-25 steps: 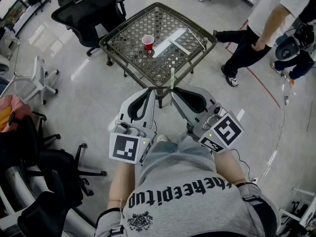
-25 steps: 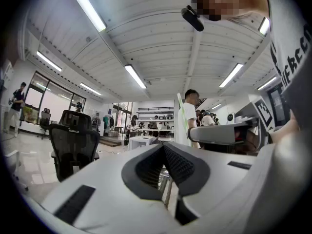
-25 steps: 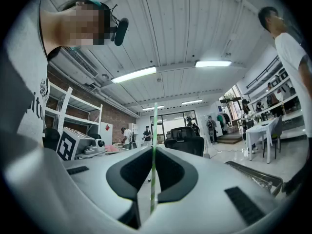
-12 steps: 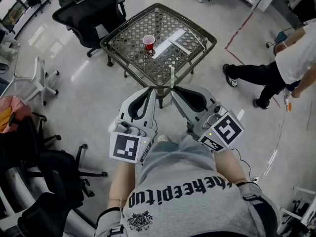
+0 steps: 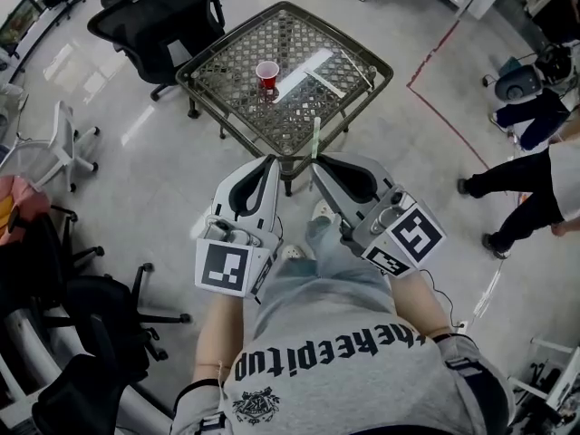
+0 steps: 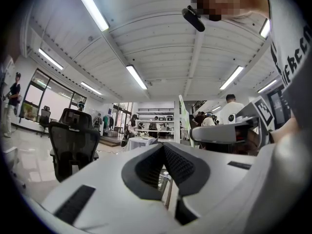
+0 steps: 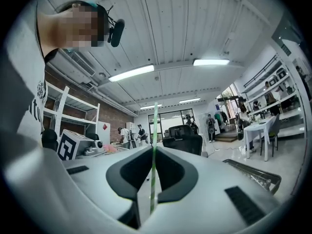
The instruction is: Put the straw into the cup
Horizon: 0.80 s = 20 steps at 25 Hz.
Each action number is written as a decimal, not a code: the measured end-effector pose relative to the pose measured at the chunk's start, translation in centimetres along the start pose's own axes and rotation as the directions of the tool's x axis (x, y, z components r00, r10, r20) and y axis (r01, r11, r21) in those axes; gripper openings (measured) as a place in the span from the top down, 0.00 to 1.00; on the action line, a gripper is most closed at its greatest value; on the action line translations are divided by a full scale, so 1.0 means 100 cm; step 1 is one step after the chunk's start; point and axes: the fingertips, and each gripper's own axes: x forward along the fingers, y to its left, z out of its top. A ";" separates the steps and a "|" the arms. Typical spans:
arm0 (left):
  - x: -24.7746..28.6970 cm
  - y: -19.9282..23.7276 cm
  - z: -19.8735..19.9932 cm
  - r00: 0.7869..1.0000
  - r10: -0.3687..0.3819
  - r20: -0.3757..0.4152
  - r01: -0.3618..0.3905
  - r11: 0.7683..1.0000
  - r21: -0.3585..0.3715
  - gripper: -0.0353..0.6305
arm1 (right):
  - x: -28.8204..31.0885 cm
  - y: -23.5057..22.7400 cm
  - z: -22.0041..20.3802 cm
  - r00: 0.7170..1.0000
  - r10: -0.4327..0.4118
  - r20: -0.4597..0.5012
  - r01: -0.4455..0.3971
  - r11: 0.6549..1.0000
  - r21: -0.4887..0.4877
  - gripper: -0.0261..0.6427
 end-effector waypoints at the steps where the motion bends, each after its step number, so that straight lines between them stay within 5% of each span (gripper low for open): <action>1: 0.002 0.002 0.000 1.000 0.003 0.003 -0.003 1.000 0.001 0.91 | 0.001 -0.004 0.000 1.000 -0.007 0.002 0.007 1.000 -0.002 0.89; 20: 0.068 0.071 0.002 0.996 0.085 -0.006 -0.085 0.996 0.008 0.91 | 0.075 -0.075 0.009 1.000 0.025 0.000 -0.025 1.000 0.011 0.90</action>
